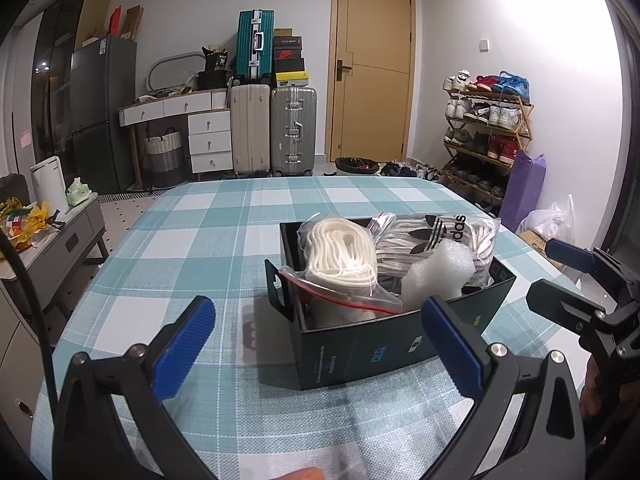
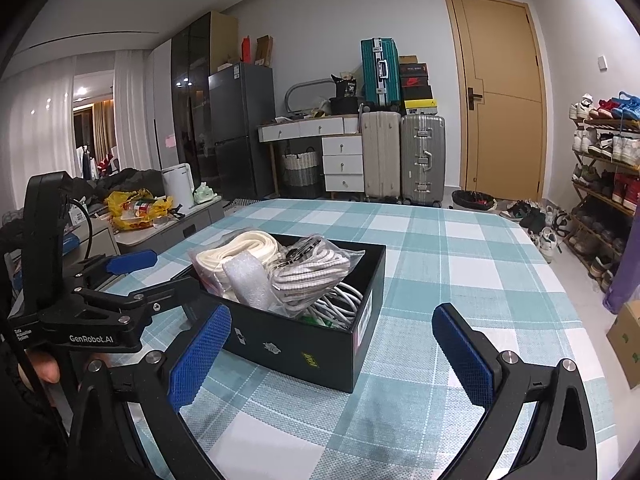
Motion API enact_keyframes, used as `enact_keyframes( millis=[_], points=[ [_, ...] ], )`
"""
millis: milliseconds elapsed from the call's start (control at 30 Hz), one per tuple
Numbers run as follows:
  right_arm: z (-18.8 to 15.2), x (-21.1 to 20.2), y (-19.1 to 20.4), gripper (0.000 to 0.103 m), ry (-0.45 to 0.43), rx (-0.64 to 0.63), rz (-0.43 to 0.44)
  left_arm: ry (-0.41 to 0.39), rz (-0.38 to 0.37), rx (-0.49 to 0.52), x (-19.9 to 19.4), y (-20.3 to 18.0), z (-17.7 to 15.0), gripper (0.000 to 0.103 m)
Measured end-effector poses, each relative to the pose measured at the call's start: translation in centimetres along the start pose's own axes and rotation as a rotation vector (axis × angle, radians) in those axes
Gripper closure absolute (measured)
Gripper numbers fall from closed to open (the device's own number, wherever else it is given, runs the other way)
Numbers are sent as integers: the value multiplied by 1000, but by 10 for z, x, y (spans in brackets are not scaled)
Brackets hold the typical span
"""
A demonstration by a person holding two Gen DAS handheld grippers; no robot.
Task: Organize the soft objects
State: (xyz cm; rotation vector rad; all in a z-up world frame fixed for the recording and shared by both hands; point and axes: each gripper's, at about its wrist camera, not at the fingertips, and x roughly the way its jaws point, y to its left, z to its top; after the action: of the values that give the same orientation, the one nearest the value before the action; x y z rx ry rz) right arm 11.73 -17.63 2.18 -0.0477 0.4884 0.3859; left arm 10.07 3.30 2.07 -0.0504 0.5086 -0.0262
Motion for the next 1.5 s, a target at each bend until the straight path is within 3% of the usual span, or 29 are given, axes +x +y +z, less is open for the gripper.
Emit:
enact_keyframes(
  millis=[1500],
  points=[
    [1,-1,-2,0,-5,1,1,-21,7,-13,-5,2,1,0]
  ],
)
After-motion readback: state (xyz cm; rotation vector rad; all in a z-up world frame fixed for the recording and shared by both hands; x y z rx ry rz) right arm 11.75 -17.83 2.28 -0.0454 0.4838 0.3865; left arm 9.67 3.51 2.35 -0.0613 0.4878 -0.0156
